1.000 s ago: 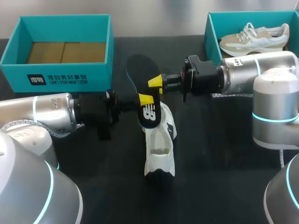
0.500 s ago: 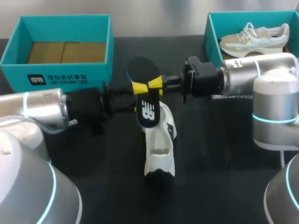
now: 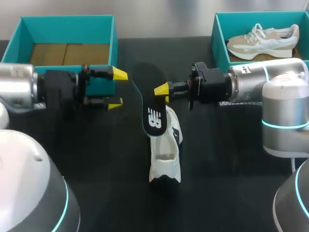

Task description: Take the shoe out of the shoebox, open the shoe tongue, remove and reinsert the insole, then place the shoe into the shoebox

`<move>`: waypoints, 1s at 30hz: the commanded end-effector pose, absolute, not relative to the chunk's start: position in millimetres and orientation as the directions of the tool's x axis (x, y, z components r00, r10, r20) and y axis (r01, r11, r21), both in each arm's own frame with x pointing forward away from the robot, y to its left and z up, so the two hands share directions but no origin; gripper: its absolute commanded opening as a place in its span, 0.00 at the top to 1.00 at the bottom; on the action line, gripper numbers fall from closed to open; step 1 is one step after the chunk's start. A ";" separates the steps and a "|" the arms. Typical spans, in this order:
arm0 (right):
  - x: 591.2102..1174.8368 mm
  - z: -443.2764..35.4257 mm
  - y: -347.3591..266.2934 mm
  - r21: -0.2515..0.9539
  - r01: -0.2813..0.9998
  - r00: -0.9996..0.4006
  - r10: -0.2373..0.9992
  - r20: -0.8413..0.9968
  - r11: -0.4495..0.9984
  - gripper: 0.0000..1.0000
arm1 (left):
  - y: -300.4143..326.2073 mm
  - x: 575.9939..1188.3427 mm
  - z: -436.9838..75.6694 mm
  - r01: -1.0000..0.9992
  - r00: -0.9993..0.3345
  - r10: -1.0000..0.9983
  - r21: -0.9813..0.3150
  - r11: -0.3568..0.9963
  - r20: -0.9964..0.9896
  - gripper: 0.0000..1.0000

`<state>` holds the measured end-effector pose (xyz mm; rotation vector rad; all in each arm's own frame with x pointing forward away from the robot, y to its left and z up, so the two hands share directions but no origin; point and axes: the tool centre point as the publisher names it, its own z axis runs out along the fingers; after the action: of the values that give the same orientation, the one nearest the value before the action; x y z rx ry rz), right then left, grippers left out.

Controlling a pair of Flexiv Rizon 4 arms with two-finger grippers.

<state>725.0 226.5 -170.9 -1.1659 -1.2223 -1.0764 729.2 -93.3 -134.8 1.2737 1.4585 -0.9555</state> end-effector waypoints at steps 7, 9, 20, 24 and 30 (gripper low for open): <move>726.9 -173.5 228.6 -0.064 0.992 0.063 0.014 0.998 0.113 1.00 | -87.8 736.6 -120.6 0.993 0.023 0.452 0.072 0.090 -0.891 0.00; 726.9 -173.5 228.6 -0.064 0.992 0.063 0.014 0.998 0.113 1.00 | -90.5 739.1 -119.3 0.993 0.026 0.461 0.075 0.089 -0.887 0.00; 726.9 -173.5 228.6 -0.064 0.992 0.063 0.014 0.998 0.113 1.00 | -118.4 773.6 -66.9 0.997 -0.045 0.766 0.013 0.070 -0.641 0.00; 726.9 -173.5 228.6 -0.064 0.992 0.063 0.014 0.998 0.113 1.00 | -125.0 782.5 -63.8 0.997 -0.078 0.855 -0.016 0.081 -0.513 0.00; 726.9 -173.5 228.6 -0.064 0.992 0.063 0.014 0.998 0.113 1.00 | -143.0 797.7 -62.8 0.998 -0.052 0.943 -0.058 0.035 -0.328 0.00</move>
<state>727.1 227.2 -172.9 -1.1611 -1.2227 -1.0732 778.4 -126.6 -65.3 1.6621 1.8052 -0.7061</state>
